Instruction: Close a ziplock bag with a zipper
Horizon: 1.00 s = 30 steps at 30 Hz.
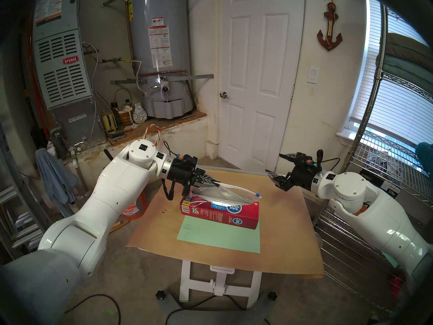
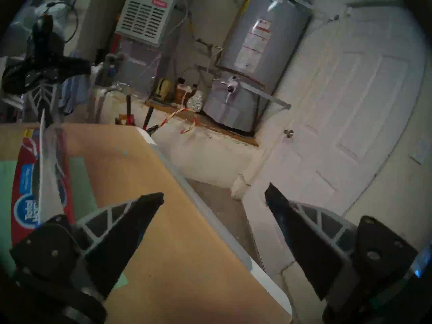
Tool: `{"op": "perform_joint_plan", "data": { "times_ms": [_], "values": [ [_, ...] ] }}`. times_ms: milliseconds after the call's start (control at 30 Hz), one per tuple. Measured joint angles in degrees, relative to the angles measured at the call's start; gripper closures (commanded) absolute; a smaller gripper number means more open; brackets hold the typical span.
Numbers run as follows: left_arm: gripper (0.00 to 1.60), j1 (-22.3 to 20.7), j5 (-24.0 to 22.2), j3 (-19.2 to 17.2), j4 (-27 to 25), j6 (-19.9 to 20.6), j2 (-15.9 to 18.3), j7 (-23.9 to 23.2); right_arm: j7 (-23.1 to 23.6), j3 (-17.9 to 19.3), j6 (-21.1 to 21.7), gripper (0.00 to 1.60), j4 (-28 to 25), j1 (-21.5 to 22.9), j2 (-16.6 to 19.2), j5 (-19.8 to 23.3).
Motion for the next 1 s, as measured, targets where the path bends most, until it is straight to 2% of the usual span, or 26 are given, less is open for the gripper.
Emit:
{"op": "perform_joint_plan", "data": {
  "times_ms": [200, 233, 267, 300, 333, 633, 833, 1000],
  "values": [
    [1.60, -0.21, 0.59, 0.13, -0.17, 0.37, -0.32, 0.57, -5.38, 0.30, 1.72, 0.00, 0.43, 1.21, -3.61, 2.02],
    [1.44, -0.23, 0.74, 0.18, -0.22, 0.49, -0.35, 0.69, -6.91, 0.31, 2.16, 0.00, 0.59, 1.53, -4.59, 2.52],
    [0.53, -0.23, 0.80, 0.19, -0.27, 0.59, -0.37, 0.76, -8.00, 0.31, 2.46, 0.00, 0.73, 1.72, -5.30, 2.83],
    [0.53, -0.23, 0.83, 0.19, -0.33, 0.64, -0.38, 0.79, -8.61, 0.31, 2.63, 0.00, 0.80, 1.82, -5.70, 3.02],
    [0.00, -0.23, 0.86, 0.19, -0.38, 0.70, -0.38, 0.82, -9.22, 0.31, 2.79, 0.00, 0.88, 1.92, -6.10, 3.20],
    [0.00, -0.46, 0.73, -0.75, -1.52, 1.36, -0.43, 1.65, -18.01, 0.29, 4.63, 0.00, 1.92, 2.91, -11.78, 4.95],
    [0.00, -2.10, 0.37, -5.49, -1.98, 2.01, 0.56, 6.29, -24.66, 0.28, 5.12, 0.00, 2.15, 3.30, -15.89, 5.40],
    [0.00, -3.61, 0.47, -8.90, -1.78, 3.02, 1.15, 10.40, -27.55, 0.22, 5.05, 0.00, 2.14, 3.57, -18.06, 5.60]
  ]
}}
